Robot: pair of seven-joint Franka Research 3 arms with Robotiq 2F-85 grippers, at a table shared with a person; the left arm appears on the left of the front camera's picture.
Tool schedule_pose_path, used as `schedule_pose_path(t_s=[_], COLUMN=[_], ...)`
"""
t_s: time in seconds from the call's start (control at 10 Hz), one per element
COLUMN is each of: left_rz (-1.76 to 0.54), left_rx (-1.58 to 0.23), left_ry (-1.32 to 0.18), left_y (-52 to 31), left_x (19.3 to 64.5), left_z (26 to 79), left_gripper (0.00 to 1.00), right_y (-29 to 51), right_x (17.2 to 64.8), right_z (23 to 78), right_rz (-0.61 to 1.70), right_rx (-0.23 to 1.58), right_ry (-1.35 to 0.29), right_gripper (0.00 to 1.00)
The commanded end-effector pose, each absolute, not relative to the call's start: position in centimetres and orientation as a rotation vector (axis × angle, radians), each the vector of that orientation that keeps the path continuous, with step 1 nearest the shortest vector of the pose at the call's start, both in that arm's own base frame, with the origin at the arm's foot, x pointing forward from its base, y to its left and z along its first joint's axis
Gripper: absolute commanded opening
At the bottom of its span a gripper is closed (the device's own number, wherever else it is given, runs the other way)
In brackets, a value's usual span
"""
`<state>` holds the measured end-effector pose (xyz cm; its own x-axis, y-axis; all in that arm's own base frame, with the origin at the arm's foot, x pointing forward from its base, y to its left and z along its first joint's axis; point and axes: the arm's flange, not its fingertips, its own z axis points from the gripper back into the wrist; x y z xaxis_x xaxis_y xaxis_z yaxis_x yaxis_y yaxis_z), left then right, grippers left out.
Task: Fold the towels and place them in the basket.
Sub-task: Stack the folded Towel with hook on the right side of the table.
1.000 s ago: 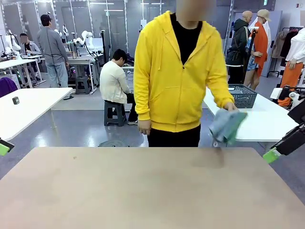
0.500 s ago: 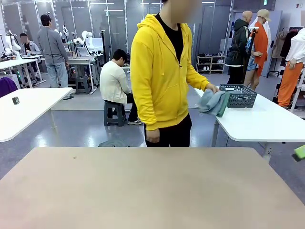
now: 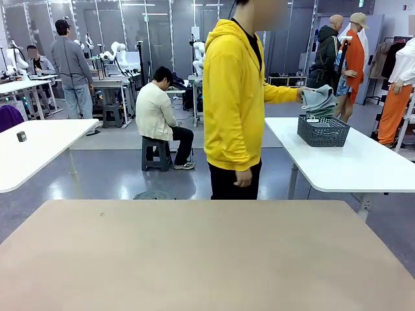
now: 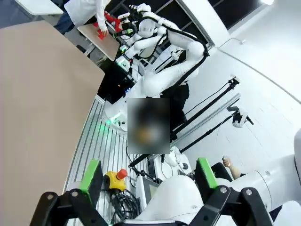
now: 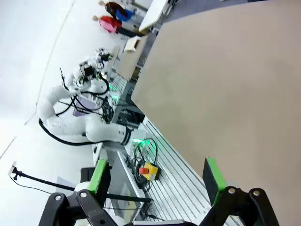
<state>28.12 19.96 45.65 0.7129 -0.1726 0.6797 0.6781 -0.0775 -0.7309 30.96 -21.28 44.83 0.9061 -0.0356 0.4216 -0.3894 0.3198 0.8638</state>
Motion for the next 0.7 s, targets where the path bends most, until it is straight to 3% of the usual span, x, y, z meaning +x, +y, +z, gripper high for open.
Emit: schedule_pose_path(t_s=[0.0,0.6], left_rz=[-0.746,-0.732], left_rx=[-1.513,-1.506], left_ry=[-0.47,-0.451], left_y=[23.2,20.4], left_x=[28.4,27.9], left_z=[46.7,45.3], left_gripper=[1.0,1.0], right_y=[-21.3,-21.7], right_x=[31.3,31.1], right_z=[45.6,44.8], right_rz=[0.241,0.208], right_rx=[1.234,1.24], right_ry=[-0.444,-0.431], right_gripper=[1.0,1.0])
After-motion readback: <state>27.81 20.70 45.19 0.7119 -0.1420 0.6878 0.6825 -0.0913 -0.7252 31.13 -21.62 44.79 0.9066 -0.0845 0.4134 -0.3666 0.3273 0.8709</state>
